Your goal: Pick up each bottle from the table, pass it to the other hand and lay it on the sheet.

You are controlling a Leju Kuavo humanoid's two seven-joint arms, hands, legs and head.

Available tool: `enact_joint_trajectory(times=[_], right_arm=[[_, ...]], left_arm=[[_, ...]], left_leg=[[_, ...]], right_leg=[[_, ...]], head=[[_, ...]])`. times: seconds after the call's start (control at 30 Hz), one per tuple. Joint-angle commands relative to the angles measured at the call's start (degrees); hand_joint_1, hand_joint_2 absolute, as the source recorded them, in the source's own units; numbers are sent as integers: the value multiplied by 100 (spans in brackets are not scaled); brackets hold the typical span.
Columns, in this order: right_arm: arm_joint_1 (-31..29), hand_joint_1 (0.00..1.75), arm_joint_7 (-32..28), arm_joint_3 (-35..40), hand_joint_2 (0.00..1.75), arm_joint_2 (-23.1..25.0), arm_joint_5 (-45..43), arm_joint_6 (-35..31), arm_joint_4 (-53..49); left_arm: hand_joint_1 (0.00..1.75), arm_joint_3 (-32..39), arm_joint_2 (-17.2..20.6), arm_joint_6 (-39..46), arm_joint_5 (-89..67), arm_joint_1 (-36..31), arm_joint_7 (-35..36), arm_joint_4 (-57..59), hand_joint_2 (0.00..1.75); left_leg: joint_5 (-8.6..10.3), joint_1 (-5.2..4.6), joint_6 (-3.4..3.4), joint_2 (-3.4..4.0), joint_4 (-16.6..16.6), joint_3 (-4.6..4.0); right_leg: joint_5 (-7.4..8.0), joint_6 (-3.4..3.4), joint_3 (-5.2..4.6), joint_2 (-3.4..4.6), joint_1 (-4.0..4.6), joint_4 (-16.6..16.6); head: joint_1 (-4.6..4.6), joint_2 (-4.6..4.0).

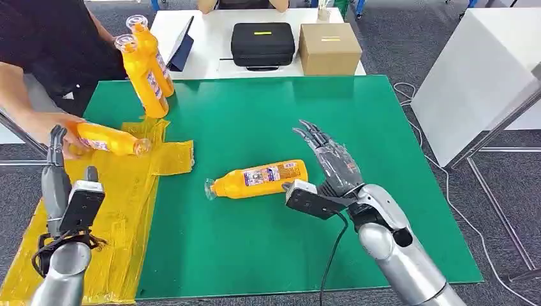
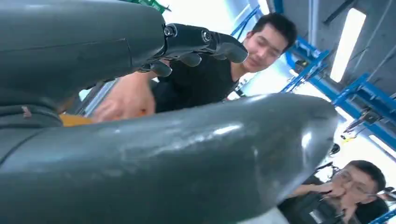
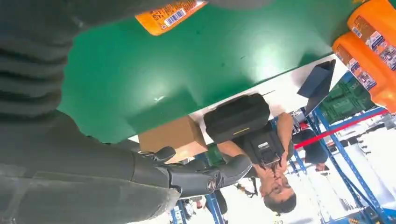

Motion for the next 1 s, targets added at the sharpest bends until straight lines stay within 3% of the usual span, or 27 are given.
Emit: enact_joint_trajectory(times=[0.03,0.23,0.43,0.67,1.0], right_arm=[[-1261,0,513,510,175,194,669,295,1437],[-2333,0,774,1259,175,130,815,944,2924],[-2118,0,927,1867,175,170,977,1078,3351],[-2133,0,992,1916,175,190,994,1123,3393],[-2124,0,895,2380,175,515,627,1487,4231]], left_arm=[[0,131,148,-402,1338,-466,-259,-599,0],[0,-383,236,-453,1637,-1114,-348,-53,0],[0,-602,234,-342,1794,-1276,-375,321,0],[0,-621,241,-339,1819,-1318,-385,359,0],[0,-1047,189,-211,2107,-1987,-458,1020,0]], left_leg=[[-8,7,-12,26,11,0],[-1,8,-13,18,11,17],[2,8,-11,6,-6,42],[3,3,-7,9,1,22],[5,5,-9,-2,1,19]], right_leg=[[2,-4,-3,21,7,4],[0,-6,14,8,8,5],[-4,-3,42,-4,9,-11],[-2,0,19,1,3,0],[-1,-1,20,-10,6,-3]], head=[[0,0],[-2,2],[0,0],[-2,0],[2,0]])
